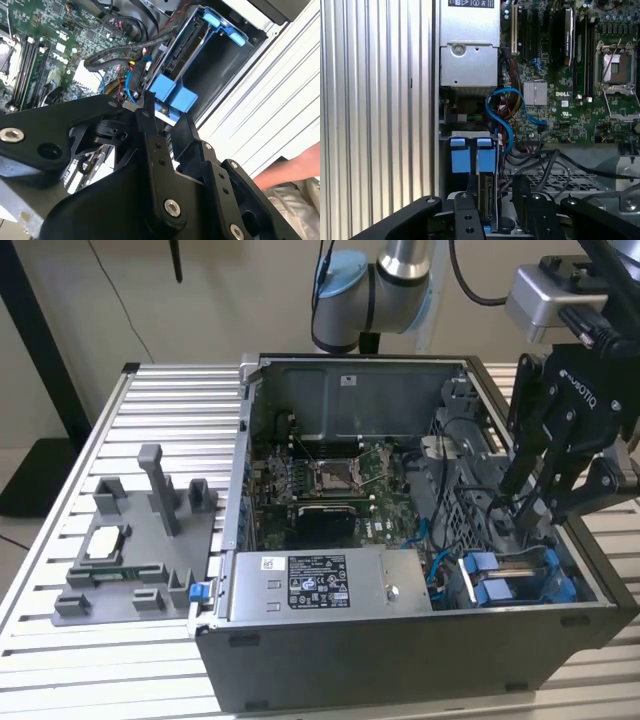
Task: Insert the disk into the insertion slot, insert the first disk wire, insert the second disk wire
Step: 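Insert the disk into the insertion slot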
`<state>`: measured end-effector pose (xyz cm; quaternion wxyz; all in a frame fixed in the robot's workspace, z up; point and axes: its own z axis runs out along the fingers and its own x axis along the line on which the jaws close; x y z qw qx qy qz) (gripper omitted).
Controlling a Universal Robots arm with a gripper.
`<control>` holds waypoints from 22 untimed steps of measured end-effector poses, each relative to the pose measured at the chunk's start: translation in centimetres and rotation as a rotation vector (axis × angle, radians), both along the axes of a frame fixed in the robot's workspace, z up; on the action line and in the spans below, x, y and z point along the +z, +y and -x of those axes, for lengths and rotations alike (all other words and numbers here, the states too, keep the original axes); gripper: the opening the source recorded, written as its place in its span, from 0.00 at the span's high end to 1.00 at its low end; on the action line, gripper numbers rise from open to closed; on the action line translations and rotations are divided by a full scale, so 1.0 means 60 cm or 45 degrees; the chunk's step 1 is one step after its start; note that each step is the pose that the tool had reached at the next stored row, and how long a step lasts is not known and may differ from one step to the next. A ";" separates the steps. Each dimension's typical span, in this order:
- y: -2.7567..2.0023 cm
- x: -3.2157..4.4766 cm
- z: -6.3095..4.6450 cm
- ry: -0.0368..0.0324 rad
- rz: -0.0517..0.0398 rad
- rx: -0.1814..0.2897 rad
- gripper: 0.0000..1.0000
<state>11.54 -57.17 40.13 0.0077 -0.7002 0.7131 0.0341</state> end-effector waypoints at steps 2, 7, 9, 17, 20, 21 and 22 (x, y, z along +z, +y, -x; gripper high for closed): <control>0.0015 -0.003 0.000 -0.0060 -0.009 0.000 0.00; 0.0056 -0.012 0.002 -0.0236 -0.016 0.000 0.00; 0.0090 -0.015 0.002 -0.0274 -0.026 0.000 0.00; 0.0281 -0.027 0.005 -0.0618 -0.038 0.023 0.00; 0.0308 -0.030 0.005 -0.0699 -0.040 0.056 0.00; 0.0308 -0.030 0.005 -0.0700 -0.040 0.070 0.00; 0.0308 -0.030 0.005 -0.0701 -0.040 0.080 0.00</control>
